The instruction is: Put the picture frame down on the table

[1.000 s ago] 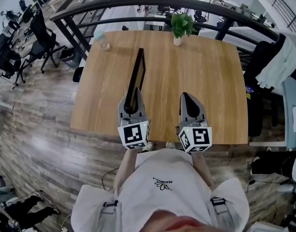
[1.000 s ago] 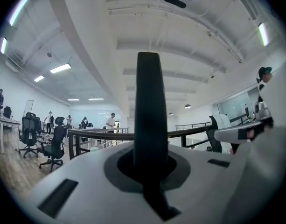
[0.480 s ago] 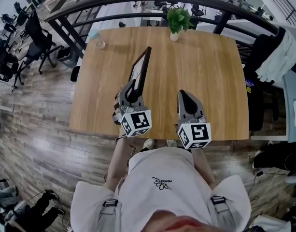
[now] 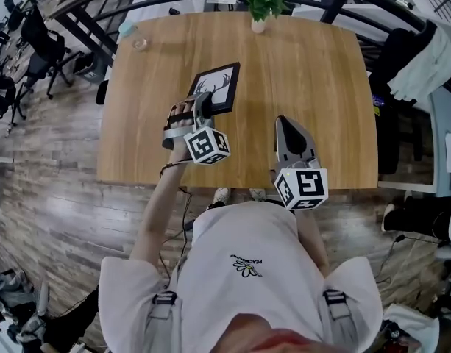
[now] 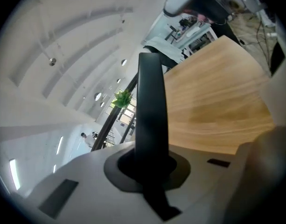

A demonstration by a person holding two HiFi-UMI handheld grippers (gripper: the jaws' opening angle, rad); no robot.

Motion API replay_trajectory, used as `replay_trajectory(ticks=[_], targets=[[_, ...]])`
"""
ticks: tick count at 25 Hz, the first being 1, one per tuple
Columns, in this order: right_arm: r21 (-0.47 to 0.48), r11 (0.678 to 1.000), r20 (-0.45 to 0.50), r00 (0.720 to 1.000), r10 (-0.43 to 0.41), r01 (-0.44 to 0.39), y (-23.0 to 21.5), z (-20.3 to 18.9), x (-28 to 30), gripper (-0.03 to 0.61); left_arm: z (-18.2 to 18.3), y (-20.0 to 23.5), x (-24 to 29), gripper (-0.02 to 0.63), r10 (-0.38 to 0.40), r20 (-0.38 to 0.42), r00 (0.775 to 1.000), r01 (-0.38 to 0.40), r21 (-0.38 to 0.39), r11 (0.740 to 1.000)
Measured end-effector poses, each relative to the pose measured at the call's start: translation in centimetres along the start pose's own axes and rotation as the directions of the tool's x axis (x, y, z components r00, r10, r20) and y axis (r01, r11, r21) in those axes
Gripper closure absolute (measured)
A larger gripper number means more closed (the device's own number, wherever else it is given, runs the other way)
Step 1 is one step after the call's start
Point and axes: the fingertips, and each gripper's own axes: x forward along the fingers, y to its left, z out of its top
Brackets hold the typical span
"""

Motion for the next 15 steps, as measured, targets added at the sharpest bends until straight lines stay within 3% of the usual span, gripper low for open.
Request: replay_trajectory(ticks=[5,8,15], targets=[[-0.003,1.000,-0.012,1.000,-0.011,0.011,0.0,-0.2,-0.3,0.571,-1.7,-3.7,2.3,0.589,-0.124,-0.076,0.989,0.131,0.099,0.986],[0.005,1.000,-0.044,0.999,-0.015,0.015,0.1,-1.5,-0.9,0.571,-2.7,-5.8,2.3,0.589,-0.168,-0.099,0.981,0.178,0.095,0.979],[0.026,1.000,-0.080,0.997,-0.013,0.015,0.2,-2.8,-1.5,0.571,-3.9,-8.4,2.9,0.589,-0.167,-0.154,0.974,0.192,0.169,0.967]])
